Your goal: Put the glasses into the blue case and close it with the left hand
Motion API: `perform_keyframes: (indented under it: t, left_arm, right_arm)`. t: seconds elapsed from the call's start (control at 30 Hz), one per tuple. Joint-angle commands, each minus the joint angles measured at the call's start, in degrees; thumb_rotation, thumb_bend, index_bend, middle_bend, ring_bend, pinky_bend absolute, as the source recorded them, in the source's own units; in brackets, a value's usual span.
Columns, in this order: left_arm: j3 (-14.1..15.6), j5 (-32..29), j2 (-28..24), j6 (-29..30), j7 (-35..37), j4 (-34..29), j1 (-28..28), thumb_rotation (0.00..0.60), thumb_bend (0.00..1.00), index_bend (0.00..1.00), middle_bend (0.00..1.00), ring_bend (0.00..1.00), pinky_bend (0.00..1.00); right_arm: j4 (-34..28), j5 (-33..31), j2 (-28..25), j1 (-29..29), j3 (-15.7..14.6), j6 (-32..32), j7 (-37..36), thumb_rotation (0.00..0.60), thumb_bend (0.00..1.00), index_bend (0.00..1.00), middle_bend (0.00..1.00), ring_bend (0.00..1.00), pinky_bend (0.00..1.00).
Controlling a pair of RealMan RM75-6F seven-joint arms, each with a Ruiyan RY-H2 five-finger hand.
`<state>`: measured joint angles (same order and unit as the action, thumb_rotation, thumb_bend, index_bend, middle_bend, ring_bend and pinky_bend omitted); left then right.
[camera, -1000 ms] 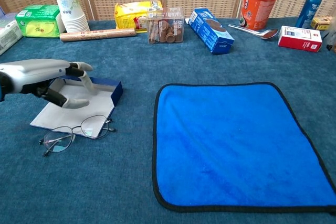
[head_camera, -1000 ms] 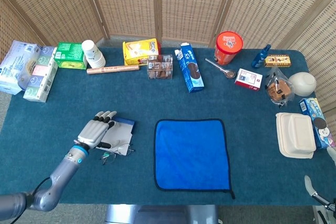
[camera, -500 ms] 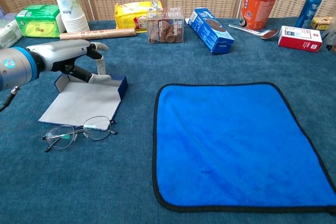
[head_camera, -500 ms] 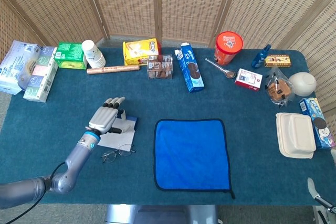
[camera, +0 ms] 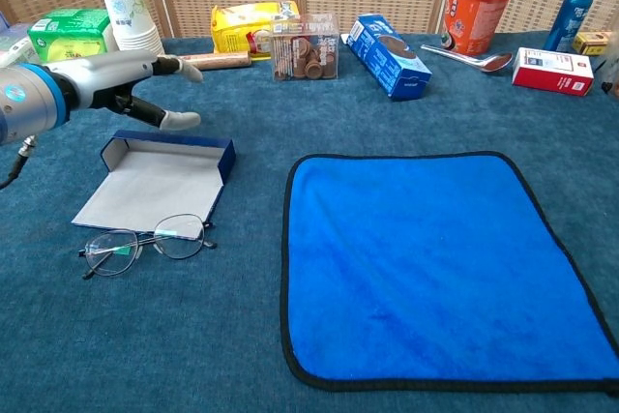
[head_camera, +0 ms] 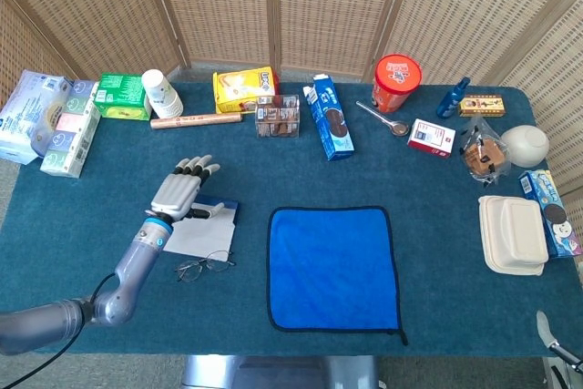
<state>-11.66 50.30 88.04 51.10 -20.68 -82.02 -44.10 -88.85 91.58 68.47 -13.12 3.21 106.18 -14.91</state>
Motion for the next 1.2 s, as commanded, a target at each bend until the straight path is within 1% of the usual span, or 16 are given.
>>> perform_keyframes:
  t: [0.03, 0.1, 0.23, 0.4, 0.47, 0.7, 0.87, 1.07, 1.2]
  left_arm:
    - [0.53, 2.63, -3.5, 0.41, 3.83, -5.1, 2.03, 0.298, 0.26, 0.16, 0.02, 0.0, 0.01]
    - [1.8, 4.64, -5.58, 0.55, 5.17, -7.99, 3.27, 0.3, 0.26, 0.2, 0.02, 0.0, 0.01]
    - [4.9, 8.04, -7.99, 1.81, 5.23, -11.92, 5.31, 0.302, 0.26, 0.21, 0.02, 0.0, 0.01]
    - [8.95, 10.12, -9.83, 2.77, 4.43, -15.83, 7.69, 0.3, 0.26, 0.28, 0.02, 0.0, 0.01]
    - [10.16, 10.37, -10.54, 2.96, 3.68, -16.97, 8.28, 0.301, 0.26, 0.29, 0.02, 0.0, 0.01]
    - [12.81, 12.15, -10.68, 5.88, 1.08, -18.29, 10.43, 0.3, 0.26, 0.29, 0.02, 0.0, 0.01]
    - [14.96, 13.85, -8.7, 7.71, -0.95, -17.95, 12.2, 0.308, 0.26, 0.29, 0.02, 0.0, 0.01]
    - [15.45, 14.51, -7.11, 7.75, -1.53, -17.9, 12.82, 0.307, 0.26, 0.29, 0.02, 0.0, 0.01]
    - [15.8, 15.56, -6.41, 8.01, -3.15, -18.01, 12.86, 0.302, 0.26, 0.29, 0.02, 0.0, 0.01]
  right_arm:
    - [-0.02, 0.02, 0.03, -0.02, 0.0, 0.01, -0.04, 0.404, 0.34, 0.12, 0.13, 0.0, 0.04]
    - [-0.02, 0.15, 0.08, 0.03, -0.04, -0.07, -0.04, 0.403, 0.34, 0.12, 0.13, 0.0, 0.04]
    - [-0.15, 0.43, 0.11, 0.22, -0.04, -0.25, 0.24, 0.401, 0.33, 0.12, 0.13, 0.0, 0.04]
    - [-0.53, 0.81, 0.05, 0.36, -0.04, -0.22, 0.63, 0.401, 0.34, 0.12, 0.13, 0.0, 0.04]
    - [-0.64, 0.89, -0.11, 0.3, -0.06, -0.1, 0.74, 0.399, 0.33, 0.12, 0.13, 0.0, 0.04]
    - [-0.82, 1.02, -0.22, -0.04, -0.08, 0.54, 0.56, 0.401, 0.33, 0.11, 0.13, 0.0, 0.04]
    - [-0.46, 0.96, -0.08, -0.09, -0.1, 0.52, 0.14, 0.398, 0.33, 0.11, 0.13, 0.0, 0.04]
    - [-0.45, 1.21, -0.18, 0.0, -0.04, 0.63, 0.05, 0.403, 0.33, 0.11, 0.13, 0.0, 0.05]
    - [-0.25, 1.0, -0.15, -0.19, -0.06, 0.76, -0.33, 0.4, 0.33, 0.11, 0.13, 0.0, 0.06]
